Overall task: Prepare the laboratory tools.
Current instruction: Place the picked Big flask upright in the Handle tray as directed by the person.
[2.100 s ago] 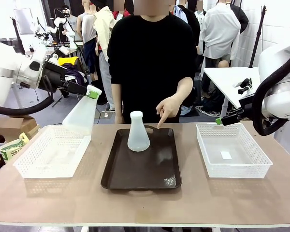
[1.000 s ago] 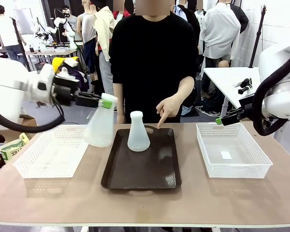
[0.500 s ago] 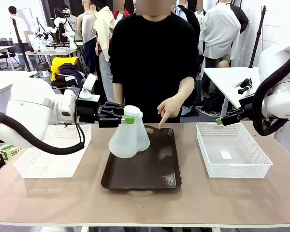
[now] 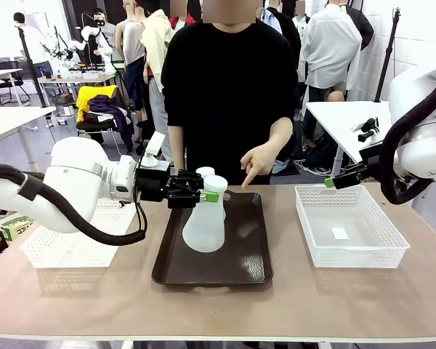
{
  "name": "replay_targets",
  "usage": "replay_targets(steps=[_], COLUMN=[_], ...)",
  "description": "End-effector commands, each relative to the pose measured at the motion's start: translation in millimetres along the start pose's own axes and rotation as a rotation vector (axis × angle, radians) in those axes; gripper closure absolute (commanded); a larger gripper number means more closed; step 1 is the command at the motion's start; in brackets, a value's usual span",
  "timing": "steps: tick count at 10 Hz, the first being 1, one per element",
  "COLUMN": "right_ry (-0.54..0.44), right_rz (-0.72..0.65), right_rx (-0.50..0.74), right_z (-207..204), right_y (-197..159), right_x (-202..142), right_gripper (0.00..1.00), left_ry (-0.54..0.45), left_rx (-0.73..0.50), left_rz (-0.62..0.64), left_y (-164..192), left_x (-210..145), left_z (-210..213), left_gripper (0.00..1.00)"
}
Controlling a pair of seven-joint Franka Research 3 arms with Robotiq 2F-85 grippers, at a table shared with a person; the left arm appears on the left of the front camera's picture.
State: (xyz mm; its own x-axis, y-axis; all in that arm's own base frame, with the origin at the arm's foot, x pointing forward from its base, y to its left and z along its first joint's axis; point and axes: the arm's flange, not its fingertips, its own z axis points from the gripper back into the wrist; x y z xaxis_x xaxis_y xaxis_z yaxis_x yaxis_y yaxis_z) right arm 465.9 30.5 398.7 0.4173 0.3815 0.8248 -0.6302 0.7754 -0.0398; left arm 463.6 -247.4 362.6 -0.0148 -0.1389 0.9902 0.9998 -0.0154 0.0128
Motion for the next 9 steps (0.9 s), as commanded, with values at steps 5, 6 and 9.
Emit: replay_targets(steps=[5,6,9], right_ry=[0.001,0.001,0.001], right_rz=[-0.002,-0.002,-0.002], right_rx=[-0.001,-0.001,-0.001], right_z=[1,1,1], right_y=[0,0,0], right_x=[-1,-1,-1], right_gripper=[0.0,0.0,0.0], left_ry=[-0.002,-0.003,0.027], left_rx=[-0.005,-0.003,-0.008], left_rz=[0.01,0.014,0.028], left_y=[19,20,22], left_x=[-33,-36,-44], left_z=[-8,-9,-12], left_gripper=[1.0,1.0,0.98])
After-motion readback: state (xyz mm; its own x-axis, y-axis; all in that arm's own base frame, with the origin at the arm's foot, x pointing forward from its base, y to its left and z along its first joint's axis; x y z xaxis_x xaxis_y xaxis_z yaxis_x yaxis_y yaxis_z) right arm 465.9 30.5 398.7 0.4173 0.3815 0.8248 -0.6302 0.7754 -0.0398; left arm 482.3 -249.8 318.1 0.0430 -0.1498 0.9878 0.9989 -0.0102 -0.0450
